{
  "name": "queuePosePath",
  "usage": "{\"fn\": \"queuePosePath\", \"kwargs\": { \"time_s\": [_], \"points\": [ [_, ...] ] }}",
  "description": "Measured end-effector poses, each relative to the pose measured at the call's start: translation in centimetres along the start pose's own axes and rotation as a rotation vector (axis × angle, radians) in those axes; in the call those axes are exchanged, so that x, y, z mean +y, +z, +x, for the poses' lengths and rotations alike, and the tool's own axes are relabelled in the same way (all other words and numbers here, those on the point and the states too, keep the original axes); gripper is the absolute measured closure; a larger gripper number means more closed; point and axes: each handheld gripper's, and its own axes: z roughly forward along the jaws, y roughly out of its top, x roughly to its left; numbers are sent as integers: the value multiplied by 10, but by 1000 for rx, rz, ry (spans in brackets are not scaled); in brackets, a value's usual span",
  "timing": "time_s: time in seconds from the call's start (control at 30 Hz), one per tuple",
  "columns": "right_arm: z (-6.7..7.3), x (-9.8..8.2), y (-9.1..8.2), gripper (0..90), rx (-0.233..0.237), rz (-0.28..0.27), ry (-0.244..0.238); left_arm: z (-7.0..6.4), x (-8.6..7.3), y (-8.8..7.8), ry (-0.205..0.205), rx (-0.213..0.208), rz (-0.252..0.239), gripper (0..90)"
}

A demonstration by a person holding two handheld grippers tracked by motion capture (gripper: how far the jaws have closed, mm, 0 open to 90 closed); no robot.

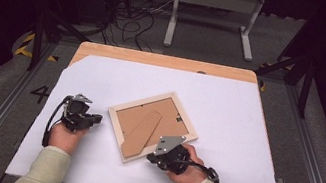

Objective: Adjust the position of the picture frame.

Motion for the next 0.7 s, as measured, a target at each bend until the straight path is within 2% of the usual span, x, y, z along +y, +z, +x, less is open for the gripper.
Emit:
{"fn": "queuePosePath", "kwargs": {
  "time_s": [0.13,0.17,0.2,0.23,0.37,0.47,0.7],
  "points": [
    [-13,-8,-28,900,-59,-41,37,-6,6,8,-7,5,52,892],
    [-13,-8,-28,900,-59,-41,37,-6,6,8,-7,5,52,892],
    [-18,-12,-37,900,-86,-59,58,-6,7,9,2,4,62,892],
    [-22,-15,-44,900,-103,-70,72,-7,8,9,7,14,64,893],
    [-35,-30,-68,900,-176,-96,132,-12,13,15,8,1,57,893],
    [-39,-36,-76,900,-205,-108,158,-15,17,19,25,15,56,894],
    [-48,-60,-95,900,-300,-106,255,-16,29,30,37,4,35,894]
  ]
}}
